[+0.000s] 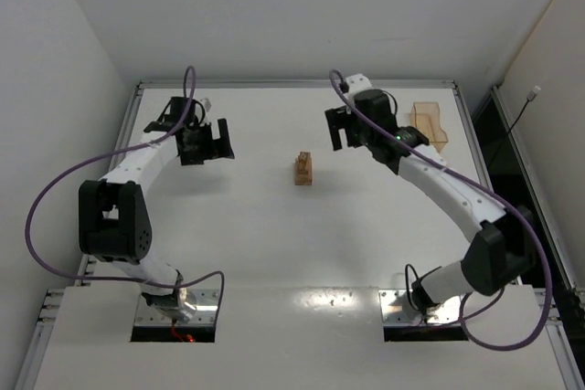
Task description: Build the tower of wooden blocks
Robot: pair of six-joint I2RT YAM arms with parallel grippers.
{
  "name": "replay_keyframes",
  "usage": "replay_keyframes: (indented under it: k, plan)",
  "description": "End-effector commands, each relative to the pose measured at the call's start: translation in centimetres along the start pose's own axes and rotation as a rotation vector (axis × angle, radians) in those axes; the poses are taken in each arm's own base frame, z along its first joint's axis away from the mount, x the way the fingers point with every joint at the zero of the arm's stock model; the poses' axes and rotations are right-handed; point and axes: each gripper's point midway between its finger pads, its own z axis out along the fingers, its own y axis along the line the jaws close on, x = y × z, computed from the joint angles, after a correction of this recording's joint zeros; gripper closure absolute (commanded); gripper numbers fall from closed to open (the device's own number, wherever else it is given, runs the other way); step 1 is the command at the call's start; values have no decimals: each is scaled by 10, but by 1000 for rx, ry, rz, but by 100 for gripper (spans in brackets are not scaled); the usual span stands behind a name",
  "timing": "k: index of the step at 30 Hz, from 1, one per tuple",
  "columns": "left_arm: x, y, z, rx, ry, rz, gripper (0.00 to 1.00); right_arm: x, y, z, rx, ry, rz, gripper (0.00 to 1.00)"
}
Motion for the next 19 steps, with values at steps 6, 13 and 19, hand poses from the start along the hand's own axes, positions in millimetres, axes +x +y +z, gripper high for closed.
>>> replay_keyframes:
  k: [6, 13, 19]
  plan:
    - [-2, 21, 18, -65, -35, 50, 1, 111, -113, -13, 163, 158, -58, 17]
    - [4, 27, 27, -100, -26, 64, 1, 144, -143, -18, 187, 196, 34, 17]
    - [7, 32, 28, -124, -23, 63, 1, 146, -155, -15, 196, 201, 87, 17]
